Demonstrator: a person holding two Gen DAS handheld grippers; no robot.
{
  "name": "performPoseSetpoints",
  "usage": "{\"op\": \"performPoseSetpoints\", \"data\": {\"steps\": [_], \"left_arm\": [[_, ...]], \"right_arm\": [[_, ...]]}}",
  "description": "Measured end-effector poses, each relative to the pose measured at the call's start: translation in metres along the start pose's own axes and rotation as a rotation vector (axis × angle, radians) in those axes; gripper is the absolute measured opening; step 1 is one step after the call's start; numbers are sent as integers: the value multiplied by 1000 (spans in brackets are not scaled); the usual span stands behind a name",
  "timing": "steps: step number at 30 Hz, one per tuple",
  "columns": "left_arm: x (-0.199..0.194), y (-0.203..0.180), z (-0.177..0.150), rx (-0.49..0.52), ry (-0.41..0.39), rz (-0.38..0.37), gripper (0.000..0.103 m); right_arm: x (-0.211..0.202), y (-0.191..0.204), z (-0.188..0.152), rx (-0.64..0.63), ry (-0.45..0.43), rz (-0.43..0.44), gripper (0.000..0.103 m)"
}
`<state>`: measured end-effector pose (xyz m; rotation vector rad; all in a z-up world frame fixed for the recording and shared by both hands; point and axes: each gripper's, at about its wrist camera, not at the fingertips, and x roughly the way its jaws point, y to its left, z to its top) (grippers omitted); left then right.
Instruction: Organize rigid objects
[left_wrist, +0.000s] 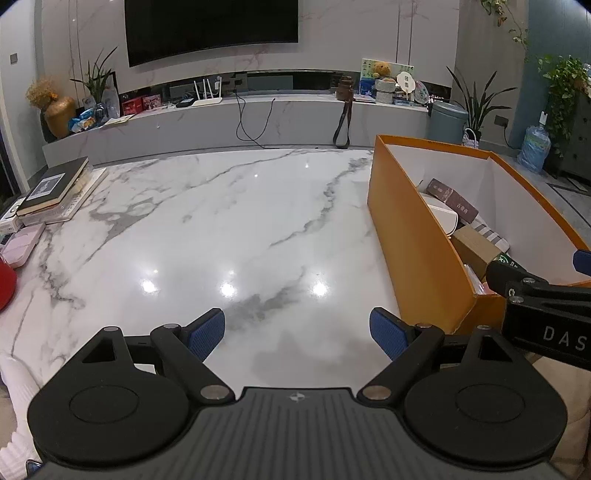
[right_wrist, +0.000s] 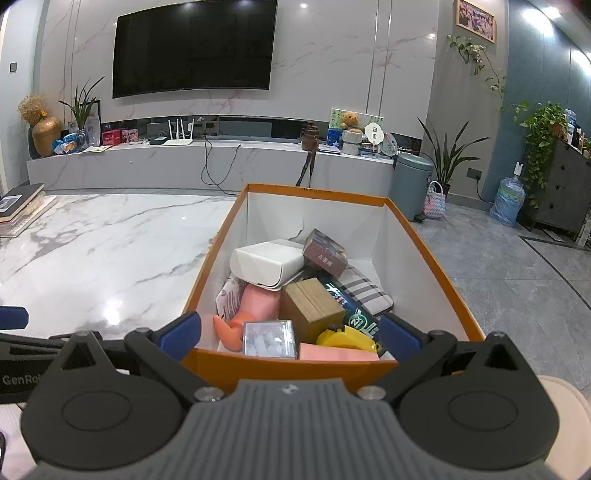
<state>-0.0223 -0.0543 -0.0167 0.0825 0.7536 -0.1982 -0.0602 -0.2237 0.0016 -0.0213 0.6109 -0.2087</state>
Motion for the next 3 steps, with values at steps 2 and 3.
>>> {"op": "performPoseSetpoints", "data": {"steps": [2,3], "left_arm": [[0,0,0,-3,1,1,103],[0,0,0,-6,1,3,103]], "right_arm": [[0,0,0,1,1,1,101],[0,0,0,1,2,0,101]]}}
